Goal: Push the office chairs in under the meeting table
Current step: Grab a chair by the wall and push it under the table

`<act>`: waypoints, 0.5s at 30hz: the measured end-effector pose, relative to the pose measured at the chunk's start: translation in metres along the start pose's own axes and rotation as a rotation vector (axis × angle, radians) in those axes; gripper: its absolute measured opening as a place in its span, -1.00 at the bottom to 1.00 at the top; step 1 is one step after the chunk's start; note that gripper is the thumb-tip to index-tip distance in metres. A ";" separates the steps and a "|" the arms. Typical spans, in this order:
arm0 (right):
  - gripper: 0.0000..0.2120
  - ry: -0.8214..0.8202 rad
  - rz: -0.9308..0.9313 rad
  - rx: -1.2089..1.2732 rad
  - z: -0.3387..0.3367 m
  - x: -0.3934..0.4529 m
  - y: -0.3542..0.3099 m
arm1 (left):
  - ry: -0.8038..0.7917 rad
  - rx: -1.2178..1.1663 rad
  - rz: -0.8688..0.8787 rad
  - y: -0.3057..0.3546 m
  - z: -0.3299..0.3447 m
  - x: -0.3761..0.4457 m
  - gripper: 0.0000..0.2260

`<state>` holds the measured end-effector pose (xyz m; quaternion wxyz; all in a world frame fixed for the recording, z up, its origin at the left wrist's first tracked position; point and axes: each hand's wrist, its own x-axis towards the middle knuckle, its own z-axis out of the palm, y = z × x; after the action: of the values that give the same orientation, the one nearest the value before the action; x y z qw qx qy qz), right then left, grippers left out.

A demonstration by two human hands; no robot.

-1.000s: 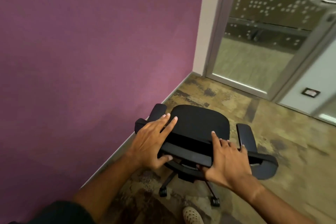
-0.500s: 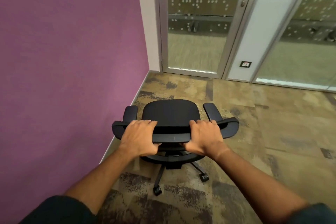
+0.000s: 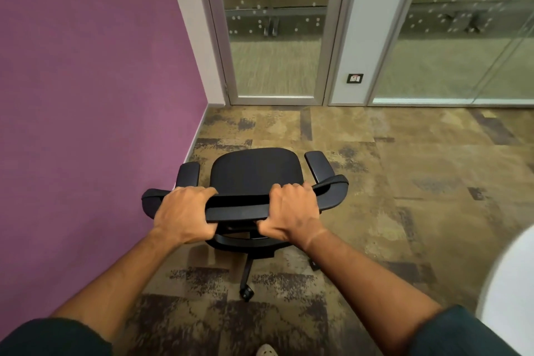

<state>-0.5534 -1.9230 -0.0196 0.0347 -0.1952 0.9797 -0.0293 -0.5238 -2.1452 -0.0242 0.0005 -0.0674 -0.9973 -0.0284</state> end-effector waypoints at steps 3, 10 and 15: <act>-0.73 0.020 0.019 0.002 0.001 -0.022 -0.006 | 0.026 -0.049 0.042 0.005 -0.003 -0.013 -0.48; -0.65 -0.012 0.088 0.031 0.006 -0.059 -0.027 | 0.039 -0.019 0.143 -0.003 -0.003 -0.027 -0.51; -0.65 -0.014 0.165 0.037 0.007 -0.071 -0.040 | 0.061 -0.032 0.263 -0.007 -0.010 -0.021 -0.45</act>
<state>-0.4719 -1.9330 -0.0199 0.0477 -0.1133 0.9915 -0.0431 -0.5044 -2.1550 -0.0149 0.0335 -0.1968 -0.9788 -0.0462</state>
